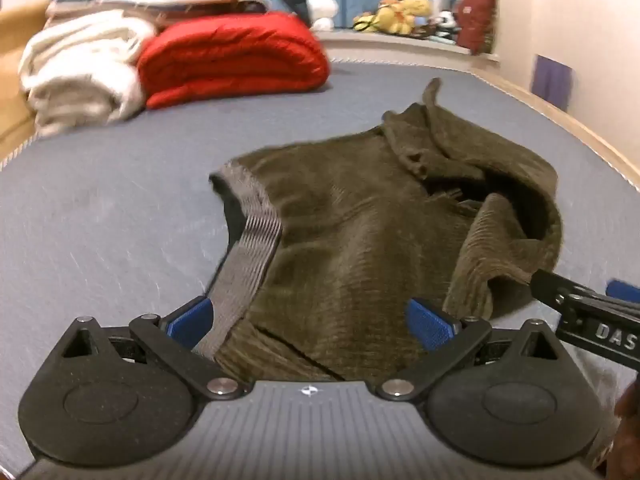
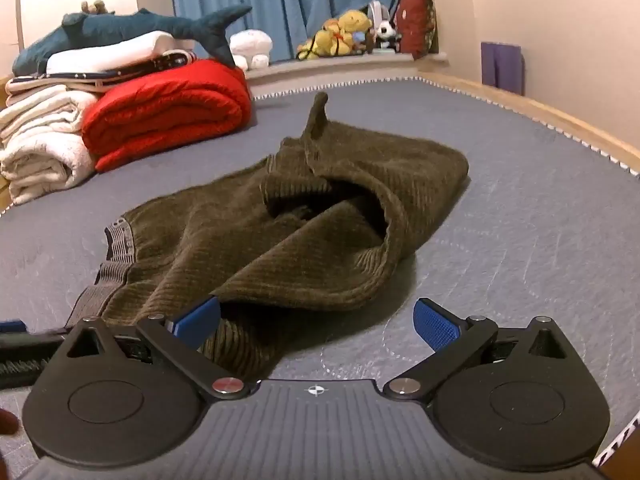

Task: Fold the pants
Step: 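Approach the grey striped waistband of the olive corduroy pants with both tools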

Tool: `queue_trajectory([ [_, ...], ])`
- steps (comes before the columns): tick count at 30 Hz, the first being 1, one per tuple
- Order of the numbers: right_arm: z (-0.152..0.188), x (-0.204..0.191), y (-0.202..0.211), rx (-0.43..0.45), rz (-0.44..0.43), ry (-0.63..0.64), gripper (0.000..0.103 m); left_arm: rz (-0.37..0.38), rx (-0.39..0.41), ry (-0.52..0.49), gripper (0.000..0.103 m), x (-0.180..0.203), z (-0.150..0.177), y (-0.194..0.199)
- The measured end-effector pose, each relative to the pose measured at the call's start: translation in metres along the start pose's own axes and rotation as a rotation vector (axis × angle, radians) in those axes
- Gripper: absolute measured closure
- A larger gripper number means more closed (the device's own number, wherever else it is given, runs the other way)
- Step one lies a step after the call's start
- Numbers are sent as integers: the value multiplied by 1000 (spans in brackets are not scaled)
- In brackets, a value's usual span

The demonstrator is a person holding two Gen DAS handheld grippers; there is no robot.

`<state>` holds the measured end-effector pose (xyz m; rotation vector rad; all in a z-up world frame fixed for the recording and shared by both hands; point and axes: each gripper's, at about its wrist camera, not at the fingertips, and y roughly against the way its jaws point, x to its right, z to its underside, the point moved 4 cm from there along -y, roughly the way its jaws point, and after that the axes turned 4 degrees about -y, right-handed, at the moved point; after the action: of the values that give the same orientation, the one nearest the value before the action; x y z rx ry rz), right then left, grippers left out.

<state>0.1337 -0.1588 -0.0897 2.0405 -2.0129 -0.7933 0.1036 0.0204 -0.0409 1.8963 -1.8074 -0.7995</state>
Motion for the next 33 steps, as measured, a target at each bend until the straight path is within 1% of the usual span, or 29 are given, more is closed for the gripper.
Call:
queue_trajectory([
  [2,-1,3,3,18,-16,6,1,22,39,-28,0,1,1,9],
  [4,0,6,3,20,-32,9,1,44,86,-13,0,0,11,10],
  [5,0,9,2,17,-35,10,1,57,93,-1,0,0,17,8],
  [7,1,14,-2,10,-37,10,1,131,34,28,0,4,26,-4],
  [8,-2,6,0,6,-35,-1,1,142,28,49,0,3,27,-7],
  [10,0,9,-3,5,-39,9,1,124,23,58,0,3,26,-13],
  [15,2,6,-4,-7,-40,29,1,141,-37,82,0,5,29,-36],
  [18,4,7,-9,-42,-24,47,1,143,-65,98,0,1,31,-43],
  [22,6,3,-15,-50,1,85,1,167,-79,120,0,-5,31,-47],
  [23,7,3,-15,-67,10,104,1,169,-80,121,0,-6,30,-47],
  [25,9,1,-14,-96,9,115,1,167,-76,121,0,-6,30,-46],
  [28,11,1,-17,-111,2,110,1,172,-81,125,0,-7,30,-46],
  [33,11,0,-19,-83,10,118,1,170,-87,131,0,-8,31,-47],
])
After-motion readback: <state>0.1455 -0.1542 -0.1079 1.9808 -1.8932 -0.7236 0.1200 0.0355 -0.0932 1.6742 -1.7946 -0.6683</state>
